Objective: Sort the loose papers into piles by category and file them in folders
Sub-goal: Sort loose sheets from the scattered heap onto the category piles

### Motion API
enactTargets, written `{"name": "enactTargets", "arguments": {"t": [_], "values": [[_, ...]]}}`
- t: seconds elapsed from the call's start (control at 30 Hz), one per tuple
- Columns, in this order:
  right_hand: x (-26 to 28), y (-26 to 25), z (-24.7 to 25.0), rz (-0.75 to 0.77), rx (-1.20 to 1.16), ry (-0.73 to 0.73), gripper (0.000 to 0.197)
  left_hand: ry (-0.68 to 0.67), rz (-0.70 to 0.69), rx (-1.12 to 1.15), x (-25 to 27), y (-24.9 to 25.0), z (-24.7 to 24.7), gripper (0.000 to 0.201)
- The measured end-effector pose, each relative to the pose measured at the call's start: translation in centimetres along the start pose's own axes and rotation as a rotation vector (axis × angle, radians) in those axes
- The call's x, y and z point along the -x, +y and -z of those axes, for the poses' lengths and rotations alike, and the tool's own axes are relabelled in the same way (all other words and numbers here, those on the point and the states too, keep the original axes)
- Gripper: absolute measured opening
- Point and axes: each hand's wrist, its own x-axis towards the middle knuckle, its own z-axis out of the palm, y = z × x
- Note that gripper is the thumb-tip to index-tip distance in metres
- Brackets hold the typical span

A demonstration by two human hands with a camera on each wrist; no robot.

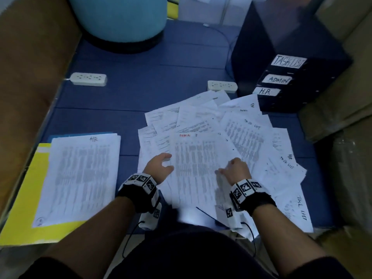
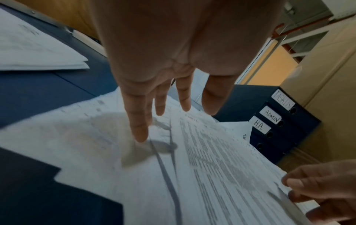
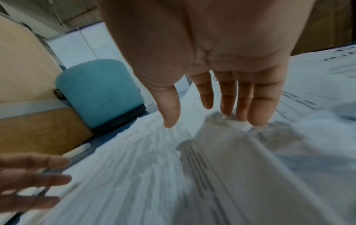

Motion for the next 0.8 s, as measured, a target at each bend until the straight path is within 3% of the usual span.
{"name": "enactTargets", "arguments": {"t": [0.07,0.2,0.3,0.37,0.47,0.6,0.7,0.8], "values": [[0.0,1.1,-0.5,-0.006,-0.009,-0.051,0.055,-0.026,0.027,-0.074,-0.6,0.4,-1.2,0.053],[-0.3,2.0,-0.7,0.096,-0.037,-0.097,0.017,-0.015,0.077,-0.151,-1.0,0.8,-2.1,0.06],[-1.0,2.4,1.0,0.201,-0.209,-0.053,0.026,0.035,0.101,-0.087,-1.1,1.0,-2.2,0.067],[-1.3,2.5,2.7,0.266,-0.342,-0.051,0.02,0.101,0.127,0.002,-1.1,1.1,-2.3,0.074],[-1.9,2.7,4.0,0.355,-0.447,-0.119,0.023,0.193,0.149,0.225,-1.1,1.5,-2.5,0.08],[-2.3,2.7,3.6,0.419,-0.566,-0.251,0.027,0.23,0.2,0.531,-0.9,2.9,-2.8,0.075],[-2.3,2.4,3.8,0.478,-0.653,-0.341,0.031,0.315,0.246,0.481,-0.8,3.1,-3.1,0.073],[-2.2,1.9,4.5,0.527,-0.75,-0.403,0.022,0.264,0.262,0.423,-0.5,3.1,-3.5,0.072]]}}
